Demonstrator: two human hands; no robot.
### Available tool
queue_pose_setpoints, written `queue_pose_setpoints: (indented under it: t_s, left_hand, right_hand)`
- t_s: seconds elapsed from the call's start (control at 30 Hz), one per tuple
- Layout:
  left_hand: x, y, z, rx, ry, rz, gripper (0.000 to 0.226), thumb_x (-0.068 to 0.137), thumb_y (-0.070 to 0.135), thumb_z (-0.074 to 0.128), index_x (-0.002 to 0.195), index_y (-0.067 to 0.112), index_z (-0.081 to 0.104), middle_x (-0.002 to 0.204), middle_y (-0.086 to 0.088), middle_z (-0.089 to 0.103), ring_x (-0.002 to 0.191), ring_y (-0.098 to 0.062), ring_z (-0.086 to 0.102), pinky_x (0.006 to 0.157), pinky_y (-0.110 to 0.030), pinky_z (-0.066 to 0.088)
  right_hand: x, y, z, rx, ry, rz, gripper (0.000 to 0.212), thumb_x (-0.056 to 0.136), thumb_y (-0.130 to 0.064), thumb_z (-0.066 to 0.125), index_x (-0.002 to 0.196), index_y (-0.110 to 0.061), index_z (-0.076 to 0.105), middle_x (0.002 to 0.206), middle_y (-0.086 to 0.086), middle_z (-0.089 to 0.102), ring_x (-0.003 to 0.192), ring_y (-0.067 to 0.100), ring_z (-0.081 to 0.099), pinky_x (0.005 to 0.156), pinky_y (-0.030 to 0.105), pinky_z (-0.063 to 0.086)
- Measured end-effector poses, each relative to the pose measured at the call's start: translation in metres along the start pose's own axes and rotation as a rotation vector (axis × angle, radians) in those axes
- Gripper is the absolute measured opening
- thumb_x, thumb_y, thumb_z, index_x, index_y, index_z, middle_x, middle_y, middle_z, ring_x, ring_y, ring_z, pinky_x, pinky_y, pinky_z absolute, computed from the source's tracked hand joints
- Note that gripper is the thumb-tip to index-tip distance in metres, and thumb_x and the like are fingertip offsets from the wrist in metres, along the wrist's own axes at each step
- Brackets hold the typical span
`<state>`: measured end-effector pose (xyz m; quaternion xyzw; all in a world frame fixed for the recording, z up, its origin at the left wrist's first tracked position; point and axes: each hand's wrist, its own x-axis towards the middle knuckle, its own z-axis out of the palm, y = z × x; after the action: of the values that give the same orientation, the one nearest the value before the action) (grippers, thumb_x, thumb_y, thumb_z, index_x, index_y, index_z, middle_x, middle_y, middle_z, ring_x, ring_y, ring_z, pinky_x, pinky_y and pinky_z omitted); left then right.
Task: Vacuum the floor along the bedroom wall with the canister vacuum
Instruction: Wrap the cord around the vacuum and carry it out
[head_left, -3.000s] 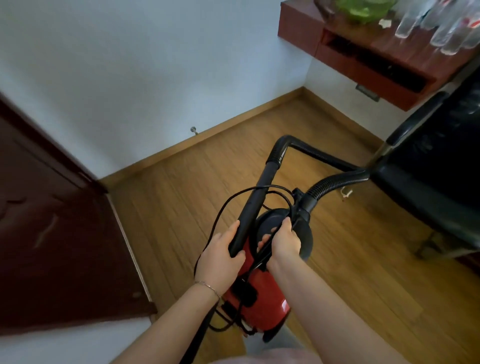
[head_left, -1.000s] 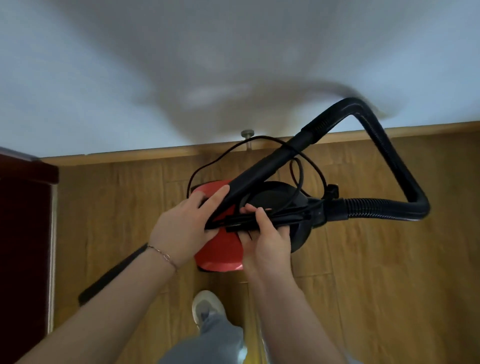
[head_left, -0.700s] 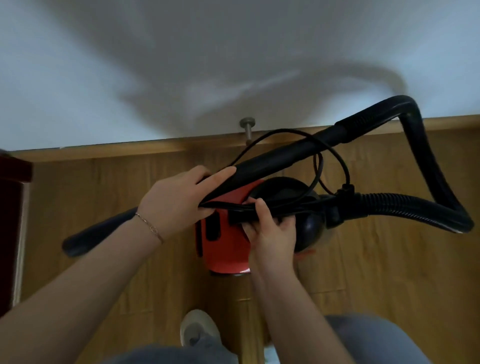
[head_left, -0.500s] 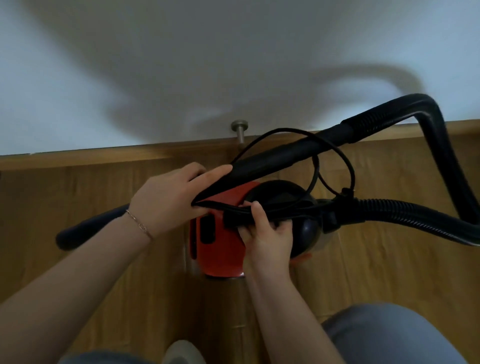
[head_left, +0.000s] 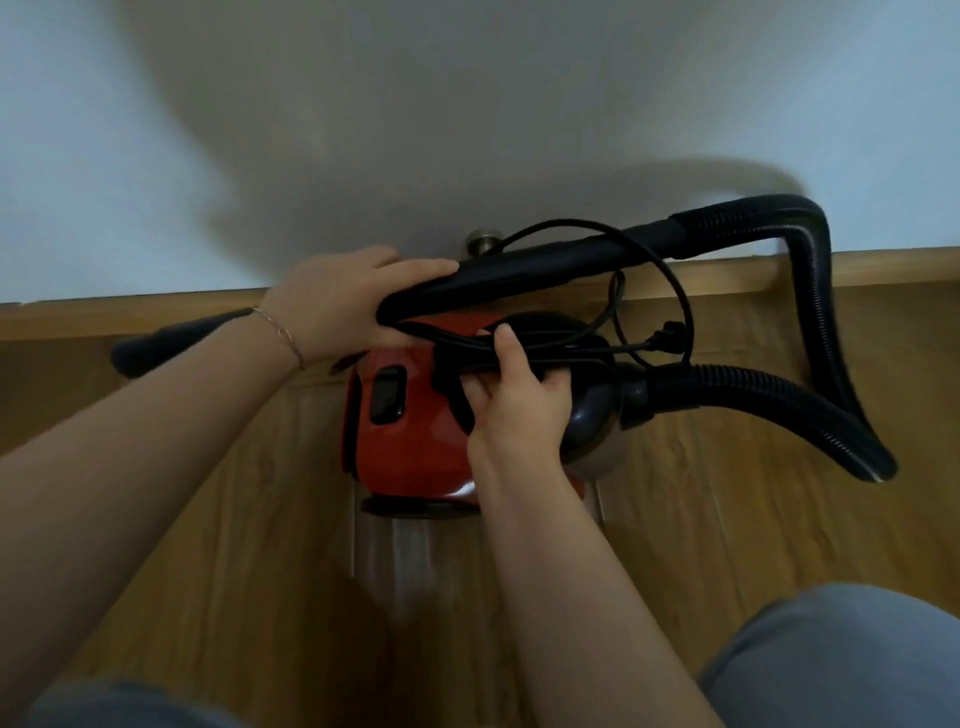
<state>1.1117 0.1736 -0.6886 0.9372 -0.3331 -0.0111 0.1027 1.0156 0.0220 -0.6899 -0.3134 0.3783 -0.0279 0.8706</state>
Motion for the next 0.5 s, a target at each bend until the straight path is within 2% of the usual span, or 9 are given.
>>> queue_pose_setpoints:
  t_s: [0.1, 0.27, 0.33, 0.43, 0.5]
  left_hand:
    - [0.006, -0.013, 0.001, -0.032, -0.014, -0.016, 0.095, 0.063, 0.093, 0.022, 0.138, 0.037, 0.035, 0.104, -0.008, 0.062, 0.087, -0.027, 0.061, 0.066, -0.037, 0.052]
    - [0.017, -0.028, 0.0, -0.074, -0.104, -0.024, 0.107, 0.053, 0.098, 0.023, 0.14, 0.038, 0.03, 0.127, -0.006, 0.057, 0.108, -0.028, 0.057, 0.086, -0.042, 0.051]
    - [0.02, -0.031, -0.004, -0.061, -0.107, -0.02, 0.109, 0.055, 0.097, 0.018, 0.143, 0.033, 0.033, 0.126, -0.007, 0.056, 0.107, -0.028, 0.056, 0.085, -0.038, 0.048]
    - [0.024, -0.035, -0.005, -0.082, -0.057, -0.002, 0.092, 0.074, 0.084, 0.01, 0.142, 0.029, 0.038, 0.122, -0.011, 0.059, 0.102, -0.03, 0.057, 0.081, -0.036, 0.043]
    - [0.027, -0.037, -0.004, -0.043, -0.034, -0.015, 0.07, 0.087, 0.065, 0.019, 0.142, 0.027, 0.038, 0.123, -0.012, 0.059, 0.103, -0.031, 0.057, 0.077, -0.033, 0.041]
  right_hand:
    - [0.008, 0.002, 0.005, -0.005, -0.029, 0.023, 0.035, 0.09, -0.006, 0.06, 0.123, -0.015, 0.053, 0.118, 0.014, 0.064, 0.106, 0.026, 0.064, 0.086, 0.041, 0.056]
    - [0.02, -0.001, 0.013, -0.014, -0.048, 0.012, 0.035, 0.09, -0.006, 0.06, 0.124, -0.013, 0.052, 0.117, 0.015, 0.064, 0.106, 0.027, 0.065, 0.087, 0.043, 0.056]
    - [0.022, -0.002, 0.013, -0.022, -0.062, 0.011, 0.03, 0.09, -0.006, 0.06, 0.118, -0.015, 0.054, 0.116, 0.015, 0.064, 0.106, 0.027, 0.065, 0.085, 0.042, 0.056]
    - [0.025, -0.003, 0.012, -0.044, -0.083, 0.018, 0.021, 0.09, -0.007, 0.061, 0.106, -0.02, 0.055, 0.115, 0.015, 0.065, 0.105, 0.026, 0.065, 0.087, 0.044, 0.055]
    - [0.027, -0.003, 0.011, -0.062, -0.094, 0.006, 0.022, 0.09, -0.008, 0.061, 0.108, -0.019, 0.055, 0.114, 0.014, 0.065, 0.105, 0.025, 0.065, 0.089, 0.045, 0.055]
